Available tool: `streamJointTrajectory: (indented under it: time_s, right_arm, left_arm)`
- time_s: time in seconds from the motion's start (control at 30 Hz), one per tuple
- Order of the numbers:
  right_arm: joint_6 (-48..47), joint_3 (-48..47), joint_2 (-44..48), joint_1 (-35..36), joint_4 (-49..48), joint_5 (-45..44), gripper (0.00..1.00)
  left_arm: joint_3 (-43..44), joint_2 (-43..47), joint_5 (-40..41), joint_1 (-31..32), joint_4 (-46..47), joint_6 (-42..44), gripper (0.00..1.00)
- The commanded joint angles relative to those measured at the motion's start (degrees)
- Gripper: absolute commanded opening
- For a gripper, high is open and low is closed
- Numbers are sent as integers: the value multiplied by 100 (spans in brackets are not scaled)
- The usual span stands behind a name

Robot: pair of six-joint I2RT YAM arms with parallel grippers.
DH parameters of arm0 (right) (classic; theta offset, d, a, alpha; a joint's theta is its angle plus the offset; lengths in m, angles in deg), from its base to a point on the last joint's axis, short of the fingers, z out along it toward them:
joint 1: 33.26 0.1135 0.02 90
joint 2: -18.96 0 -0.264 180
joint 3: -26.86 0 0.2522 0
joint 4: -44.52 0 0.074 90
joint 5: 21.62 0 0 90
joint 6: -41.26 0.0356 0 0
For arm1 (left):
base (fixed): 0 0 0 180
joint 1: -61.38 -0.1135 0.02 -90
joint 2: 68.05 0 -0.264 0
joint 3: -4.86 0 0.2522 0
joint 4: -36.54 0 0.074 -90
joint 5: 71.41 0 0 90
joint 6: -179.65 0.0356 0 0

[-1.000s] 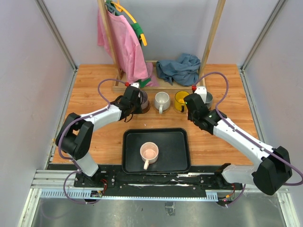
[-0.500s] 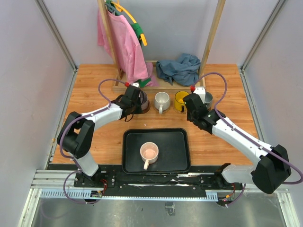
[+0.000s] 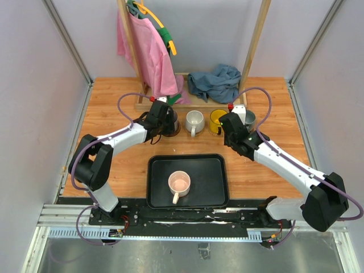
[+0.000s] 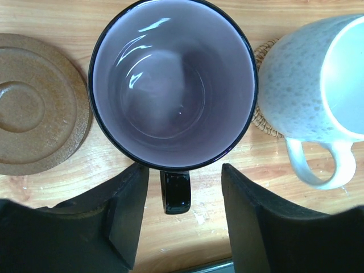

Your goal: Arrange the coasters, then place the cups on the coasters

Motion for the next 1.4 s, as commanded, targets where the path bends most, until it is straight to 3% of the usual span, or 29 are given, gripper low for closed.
streamJointTrajectory:
  time_s: [0.0, 0.23, 0.57, 0.87, 1.0, 1.2, 1.37]
  right_arm:
    - [14, -17, -52, 82, 2, 41, 29]
    - [4, 2, -38, 78, 12, 26, 29]
    - [-99, 35, 0, 81, 1, 109, 29]
    - [-302, 107, 10, 84, -265, 747, 45]
    - [-309, 126, -98, 83, -349, 931, 46]
    - [-342, 37, -362, 82, -362, 1161, 49]
    - [-318, 78, -323, 84, -407, 1212, 63]
  left_arm:
    - [136, 93, 27, -43, 135, -1, 61]
    - [89, 480, 59, -40, 18, -2, 77]
    - [-353, 1855, 191, 10, -548, 43, 83]
    - [-1891, 3702, -861, 116, -801, -64, 89]
    - [-2388, 4612, -964, 488, -1034, -426, 99]
    - [-2398, 5150, -1044, 1249, -1578, -859, 100]
    - [-2216, 4944, -984, 2018, -2074, -1243, 100]
